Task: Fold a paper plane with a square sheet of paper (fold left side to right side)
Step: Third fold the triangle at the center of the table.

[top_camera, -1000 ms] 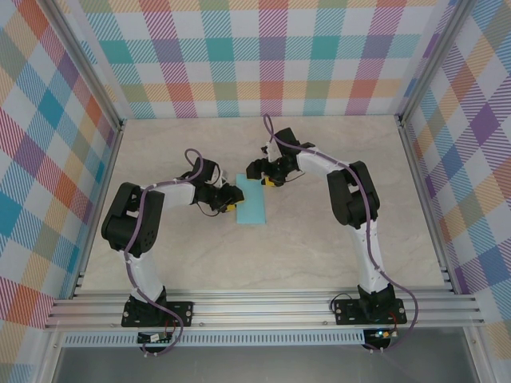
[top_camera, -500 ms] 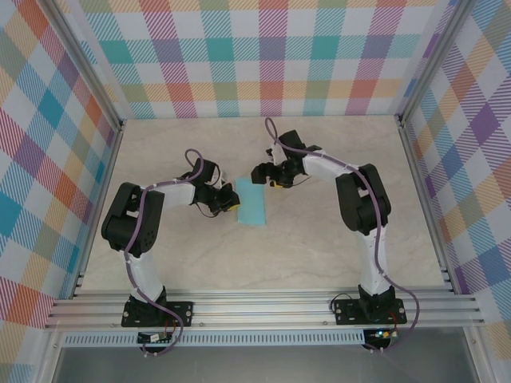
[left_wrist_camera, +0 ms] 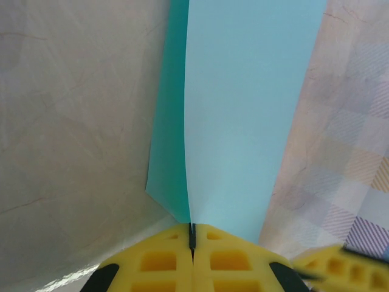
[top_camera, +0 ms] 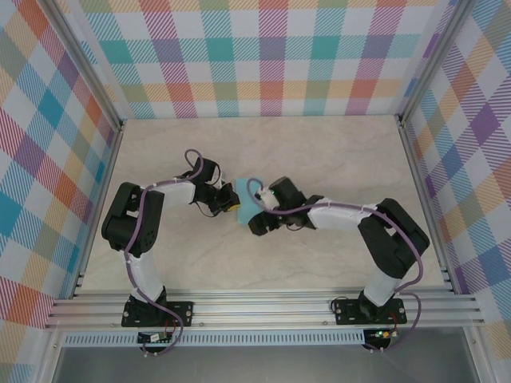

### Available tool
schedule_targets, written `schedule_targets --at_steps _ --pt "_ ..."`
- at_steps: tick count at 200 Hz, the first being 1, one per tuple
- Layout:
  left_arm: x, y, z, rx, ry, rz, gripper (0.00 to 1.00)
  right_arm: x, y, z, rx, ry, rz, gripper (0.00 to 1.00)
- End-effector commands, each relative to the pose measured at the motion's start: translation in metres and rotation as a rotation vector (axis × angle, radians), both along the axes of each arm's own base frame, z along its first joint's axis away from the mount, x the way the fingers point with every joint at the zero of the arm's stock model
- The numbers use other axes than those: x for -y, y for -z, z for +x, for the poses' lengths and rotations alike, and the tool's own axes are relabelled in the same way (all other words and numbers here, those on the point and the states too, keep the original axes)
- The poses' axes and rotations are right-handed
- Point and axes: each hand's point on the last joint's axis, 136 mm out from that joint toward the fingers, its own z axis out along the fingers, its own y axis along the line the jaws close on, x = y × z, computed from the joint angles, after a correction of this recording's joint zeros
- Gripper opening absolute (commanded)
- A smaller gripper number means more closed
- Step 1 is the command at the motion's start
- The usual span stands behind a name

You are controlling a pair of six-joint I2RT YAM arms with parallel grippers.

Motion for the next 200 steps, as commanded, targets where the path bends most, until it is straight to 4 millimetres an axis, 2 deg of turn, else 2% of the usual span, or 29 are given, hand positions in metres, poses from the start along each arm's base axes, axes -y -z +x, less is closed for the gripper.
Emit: schedule_targets --at_steps 1,32,85,113,138,200 --pt "0.008 -0.011 -0.004 -0.017 0.014 -0.02 0.0 -0.024 -0.013 0.014 0.28 -0.065 -0.05 0.8" --pt "0.008 -0.013 -0.006 -0.024 0.012 -0.022 0.0 -0.038 -0.005 0.017 0.387 -0.125 -0.126 0.8" --pt "0.008 -0.016 -0.006 -0.025 0.019 -0.022 0.0 -0.055 0.012 0.017 0.439 -0.203 -0.187 0.81" --pt "0.009 -0.017 -0.006 -0.027 0.025 -0.021 0.0 -0.059 0.009 0.023 0.465 -0.199 -0.189 0.79" --pt "0.009 -0.016 -0.006 -0.03 0.025 -0.02 0.0 -0.062 0.007 0.026 0.474 -0.193 -0.186 0.74" --pt "0.008 -0.014 -0.006 -0.03 0.029 -0.011 0.0 -0.06 -0.005 0.022 0.471 -0.188 -0.16 0.46"
